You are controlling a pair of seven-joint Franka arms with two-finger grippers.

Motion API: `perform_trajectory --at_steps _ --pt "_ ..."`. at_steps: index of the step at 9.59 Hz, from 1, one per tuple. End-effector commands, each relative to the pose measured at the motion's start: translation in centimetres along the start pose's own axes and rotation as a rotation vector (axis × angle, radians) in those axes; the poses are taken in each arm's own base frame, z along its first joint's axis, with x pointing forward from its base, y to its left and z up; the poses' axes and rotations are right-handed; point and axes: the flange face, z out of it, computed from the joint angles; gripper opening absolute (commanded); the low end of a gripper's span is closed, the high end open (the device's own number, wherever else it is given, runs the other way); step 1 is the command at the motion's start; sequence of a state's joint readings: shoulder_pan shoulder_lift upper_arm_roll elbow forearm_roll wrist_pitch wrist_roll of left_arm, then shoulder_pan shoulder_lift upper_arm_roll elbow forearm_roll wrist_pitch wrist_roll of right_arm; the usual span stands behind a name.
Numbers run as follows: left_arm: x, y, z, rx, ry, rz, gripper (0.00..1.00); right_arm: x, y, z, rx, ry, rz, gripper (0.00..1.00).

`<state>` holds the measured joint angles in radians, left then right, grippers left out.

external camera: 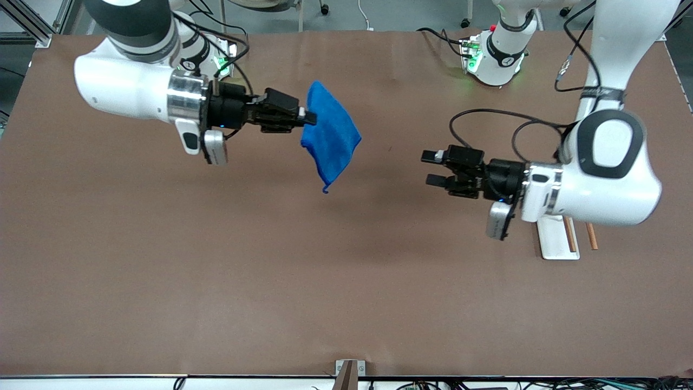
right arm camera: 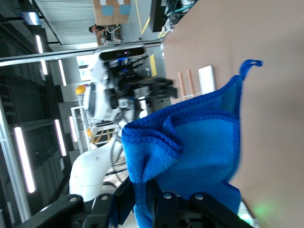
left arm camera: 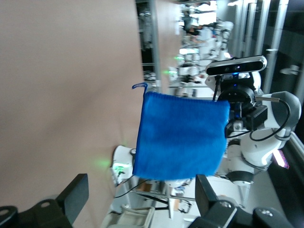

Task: Right arm passes towel to left arm to hang
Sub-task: 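Grasp the hanging towel with the left gripper below the right gripper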

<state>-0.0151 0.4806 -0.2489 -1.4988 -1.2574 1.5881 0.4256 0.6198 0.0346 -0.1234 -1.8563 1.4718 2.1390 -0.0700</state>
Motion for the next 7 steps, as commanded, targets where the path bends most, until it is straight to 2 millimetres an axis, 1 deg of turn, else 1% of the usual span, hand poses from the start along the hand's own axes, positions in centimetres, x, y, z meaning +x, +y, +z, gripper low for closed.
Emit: perform_trajectory --at_steps 1,3,4,5,6,7 --pt "-1.2 -3.9 3.3 -0.156 0.012 -0.048 0.98 -0.3 -1.9 2.0 0.087 -0.017 0.028 0.00" --pt "-2.4 -5.2 5.1 -0.262 -0.006 -0.108 0.98 -1.1 -2.0 3.3 0.113 -0.038 0.046 0.00" --pt "-2.8 -6.0 5.6 -0.337 -0.027 -0.129 0.96 -1.3 -2.1 3.5 0.117 -0.042 0.048 0.00" --pt "-2.8 -5.8 5.6 -0.357 -0.035 -0.124 0.87 -1.9 -2.4 4.3 0.139 -0.055 0.059 0.00" --pt "-2.8 -5.7 5.5 -0.370 -0.028 -0.121 0.83 -2.0 -2.5 4.5 0.150 -0.047 0.067 0.00" --pt "-2.7 -6.5 6.2 -0.381 -0.027 -0.111 0.83 -2.4 -2.5 5.0 0.147 -0.050 0.065 0.00"
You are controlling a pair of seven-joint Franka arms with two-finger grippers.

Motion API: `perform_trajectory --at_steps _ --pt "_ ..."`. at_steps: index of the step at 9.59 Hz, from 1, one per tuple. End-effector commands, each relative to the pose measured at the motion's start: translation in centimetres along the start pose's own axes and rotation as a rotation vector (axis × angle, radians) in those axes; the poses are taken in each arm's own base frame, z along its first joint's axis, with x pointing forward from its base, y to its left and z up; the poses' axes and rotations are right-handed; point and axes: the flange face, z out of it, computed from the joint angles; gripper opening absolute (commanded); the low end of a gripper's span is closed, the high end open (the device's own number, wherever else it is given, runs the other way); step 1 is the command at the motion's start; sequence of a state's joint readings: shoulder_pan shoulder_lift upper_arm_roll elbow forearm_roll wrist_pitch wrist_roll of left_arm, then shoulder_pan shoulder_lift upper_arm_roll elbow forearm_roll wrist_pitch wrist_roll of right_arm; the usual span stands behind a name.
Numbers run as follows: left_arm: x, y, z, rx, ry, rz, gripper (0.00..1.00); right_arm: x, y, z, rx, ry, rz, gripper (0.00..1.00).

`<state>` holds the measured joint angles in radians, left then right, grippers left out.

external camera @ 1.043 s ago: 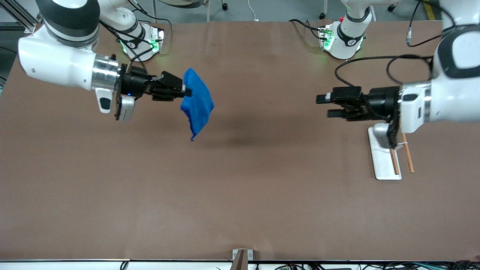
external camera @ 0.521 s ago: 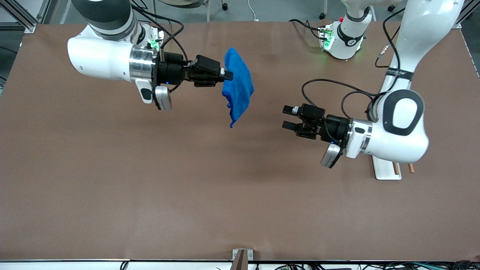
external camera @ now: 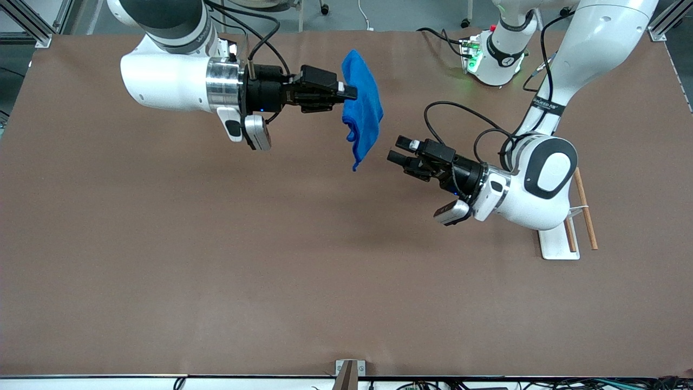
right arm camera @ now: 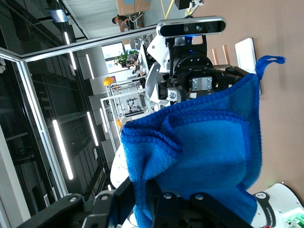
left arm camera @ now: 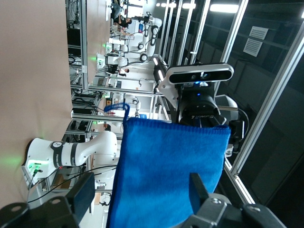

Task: Right arm passes towel to left arm to hang
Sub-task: 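Grasp the hanging towel with the left gripper below the right gripper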

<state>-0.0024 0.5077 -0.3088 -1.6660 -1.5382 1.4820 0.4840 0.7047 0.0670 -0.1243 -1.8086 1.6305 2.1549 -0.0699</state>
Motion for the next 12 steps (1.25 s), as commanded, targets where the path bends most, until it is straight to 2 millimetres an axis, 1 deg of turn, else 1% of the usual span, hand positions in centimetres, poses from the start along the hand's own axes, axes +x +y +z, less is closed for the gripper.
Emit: perform_trajectory --at_steps 1,2,3,4,5,6,8,9,10,12 --pt "0.3 -3.4 0.3 -0.062 0.017 0.005 0.84 -0.3 -0.4 0.7 0.025 0.008 0.010 0.00" --pt "0.2 -3.3 1.1 -0.078 0.011 0.005 0.85 -0.2 -0.4 0.8 0.028 0.010 0.014 0.00" --pt "0.2 -3.2 1.4 -0.084 0.006 0.008 0.83 -0.7 -0.5 1.4 0.044 -0.002 0.025 0.00" --pt "-0.1 -3.3 1.4 -0.095 -0.005 0.007 0.80 -0.8 -0.5 1.6 0.063 -0.004 0.038 0.00" --pt "-0.9 -4.8 1.6 -0.106 -0.015 0.015 0.80 -1.0 -0.6 2.1 0.065 -0.011 0.041 0.00" --pt "-1.7 -5.9 1.9 -0.118 -0.025 0.039 0.76 -0.9 -0.5 2.6 0.063 -0.016 0.041 0.00" --pt "-2.3 -4.9 2.1 -0.154 -0.061 0.049 0.52 -1.0 -0.4 3.4 0.061 -0.024 0.046 0.00" --pt "-2.5 -4.2 1.8 -0.160 -0.065 0.054 0.46 -1.1 -0.4 3.8 0.086 -0.028 0.061 0.00" --pt "-2.5 -4.0 1.8 -0.161 -0.067 0.058 0.36 -1.3 -0.5 4.2 0.095 -0.032 0.064 0.00" --pt "-2.5 -4.0 1.7 -0.161 -0.065 0.056 0.01 -1.2 -0.7 4.3 0.093 -0.009 0.063 0.00"
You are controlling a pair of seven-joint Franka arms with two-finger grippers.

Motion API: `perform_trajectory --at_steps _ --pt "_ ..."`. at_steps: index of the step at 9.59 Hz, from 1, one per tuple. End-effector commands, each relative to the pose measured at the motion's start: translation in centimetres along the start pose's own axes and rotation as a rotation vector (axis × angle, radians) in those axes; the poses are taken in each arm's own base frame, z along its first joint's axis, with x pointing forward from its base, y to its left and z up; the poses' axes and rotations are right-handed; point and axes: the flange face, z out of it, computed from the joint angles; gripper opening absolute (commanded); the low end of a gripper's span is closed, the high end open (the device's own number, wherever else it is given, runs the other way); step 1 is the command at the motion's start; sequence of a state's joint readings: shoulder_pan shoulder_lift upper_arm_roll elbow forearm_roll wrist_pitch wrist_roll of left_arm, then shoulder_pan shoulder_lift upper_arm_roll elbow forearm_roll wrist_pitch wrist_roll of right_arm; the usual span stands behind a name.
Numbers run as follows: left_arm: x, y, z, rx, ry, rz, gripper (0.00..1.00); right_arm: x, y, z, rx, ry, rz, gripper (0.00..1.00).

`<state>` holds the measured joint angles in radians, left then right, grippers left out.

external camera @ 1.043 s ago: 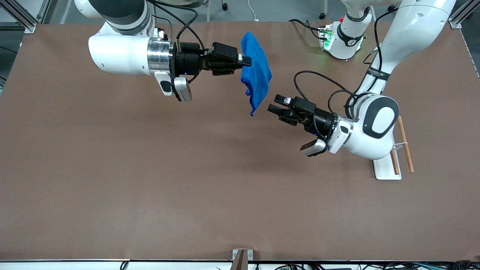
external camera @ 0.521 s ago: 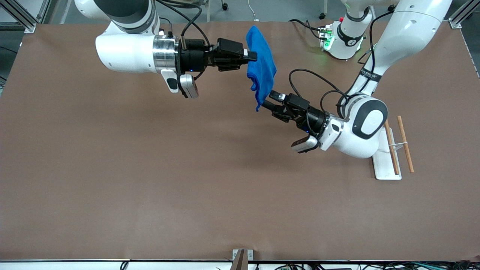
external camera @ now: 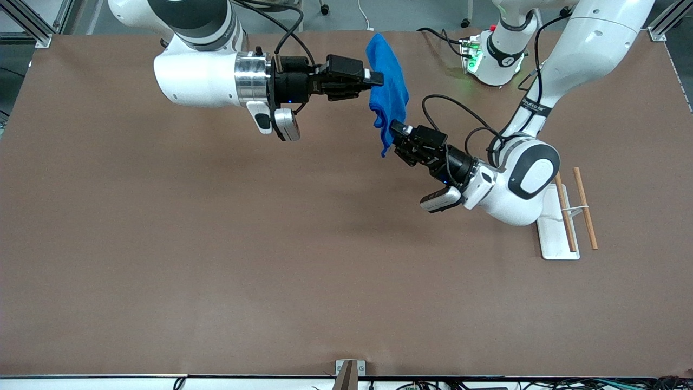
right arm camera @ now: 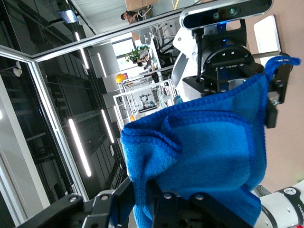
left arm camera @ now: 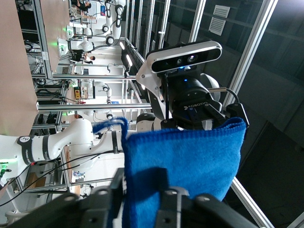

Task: Right arm passes towel to left arm to hang
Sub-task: 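Grasp the hanging towel with the left gripper below the right gripper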

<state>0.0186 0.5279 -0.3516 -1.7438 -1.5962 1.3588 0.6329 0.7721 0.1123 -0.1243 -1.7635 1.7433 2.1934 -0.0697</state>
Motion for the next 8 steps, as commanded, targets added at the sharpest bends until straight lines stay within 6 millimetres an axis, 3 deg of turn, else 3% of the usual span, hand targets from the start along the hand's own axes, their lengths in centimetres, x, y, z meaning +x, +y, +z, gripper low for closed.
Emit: perform_trajectory --at_steps 1,5,6,8 --pt "-0.5 -1.2 -0.6 -0.009 0.022 -0.007 0.00 -0.1 -0.7 0.5 0.026 0.011 0.005 0.00" --pt "0.2 0.1 -1.3 0.004 0.031 -0.004 0.00 -0.1 -0.7 0.5 0.026 0.010 0.011 0.04" --pt "0.5 0.8 -1.5 0.014 0.034 -0.043 0.00 0.0 -0.8 0.3 0.026 0.014 0.009 0.99" --pt "1.8 3.6 -2.6 0.076 0.042 -0.112 0.00 0.6 -0.8 -0.4 0.012 0.027 -0.007 1.00"
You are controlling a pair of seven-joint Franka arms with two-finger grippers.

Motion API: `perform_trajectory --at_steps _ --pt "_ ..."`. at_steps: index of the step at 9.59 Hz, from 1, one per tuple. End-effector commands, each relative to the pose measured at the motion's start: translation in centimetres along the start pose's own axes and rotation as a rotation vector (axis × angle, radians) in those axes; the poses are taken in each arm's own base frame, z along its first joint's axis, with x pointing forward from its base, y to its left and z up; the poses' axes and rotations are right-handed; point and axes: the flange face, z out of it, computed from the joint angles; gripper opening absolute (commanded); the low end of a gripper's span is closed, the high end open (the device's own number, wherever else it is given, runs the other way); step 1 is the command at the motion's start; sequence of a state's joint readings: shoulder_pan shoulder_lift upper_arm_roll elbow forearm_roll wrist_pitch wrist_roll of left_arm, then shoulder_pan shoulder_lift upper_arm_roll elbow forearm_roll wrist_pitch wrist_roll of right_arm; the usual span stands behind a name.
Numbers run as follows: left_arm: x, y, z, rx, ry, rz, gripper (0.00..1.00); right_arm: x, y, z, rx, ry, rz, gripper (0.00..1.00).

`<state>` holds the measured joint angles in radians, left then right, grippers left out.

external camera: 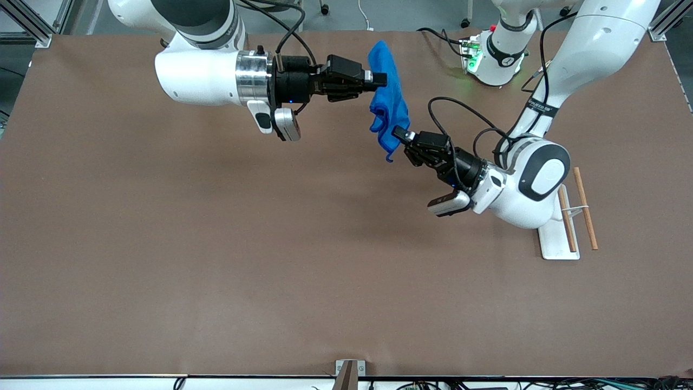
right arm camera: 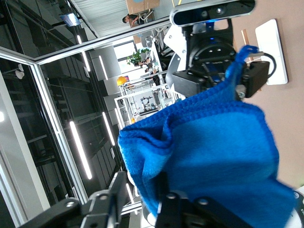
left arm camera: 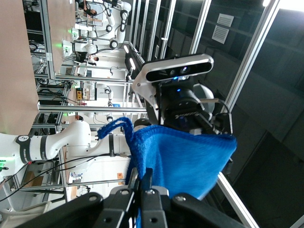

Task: Right arm passes towel to left arm to hang
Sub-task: 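Carry the towel to the rack while the right gripper withdraws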

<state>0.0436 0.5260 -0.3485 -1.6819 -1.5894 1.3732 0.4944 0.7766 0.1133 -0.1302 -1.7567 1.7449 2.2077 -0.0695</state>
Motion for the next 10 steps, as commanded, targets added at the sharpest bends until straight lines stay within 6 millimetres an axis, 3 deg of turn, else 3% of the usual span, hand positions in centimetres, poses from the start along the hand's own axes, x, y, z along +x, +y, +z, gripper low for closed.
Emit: perform_trajectory --at_steps 1,3,5,7,10 --pt "1.0 2.2 -1.4 0.118 0.013 -0.070 0.00 0.9 -0.2 -0.8 -0.055 0.018 -0.049 1.00" --pt "1.5 4.4 -2.8 0.278 0.032 -0.131 0.00 3.1 0.2 -4.0 -0.185 0.060 -0.130 1.00" --pt "1.4 6.8 -6.9 0.353 0.113 -0.242 0.00 4.9 2.4 -6.7 -0.331 0.093 -0.178 1.00" --pt "1.1 8.8 -10.4 0.490 0.193 -0.316 0.00 6.6 5.0 -11.0 -0.506 0.130 -0.221 1.00" --pt "0.5 10.9 -13.4 0.802 0.297 -0.441 0.00 9.0 6.8 -21.3 -0.625 0.203 -0.183 1.00"
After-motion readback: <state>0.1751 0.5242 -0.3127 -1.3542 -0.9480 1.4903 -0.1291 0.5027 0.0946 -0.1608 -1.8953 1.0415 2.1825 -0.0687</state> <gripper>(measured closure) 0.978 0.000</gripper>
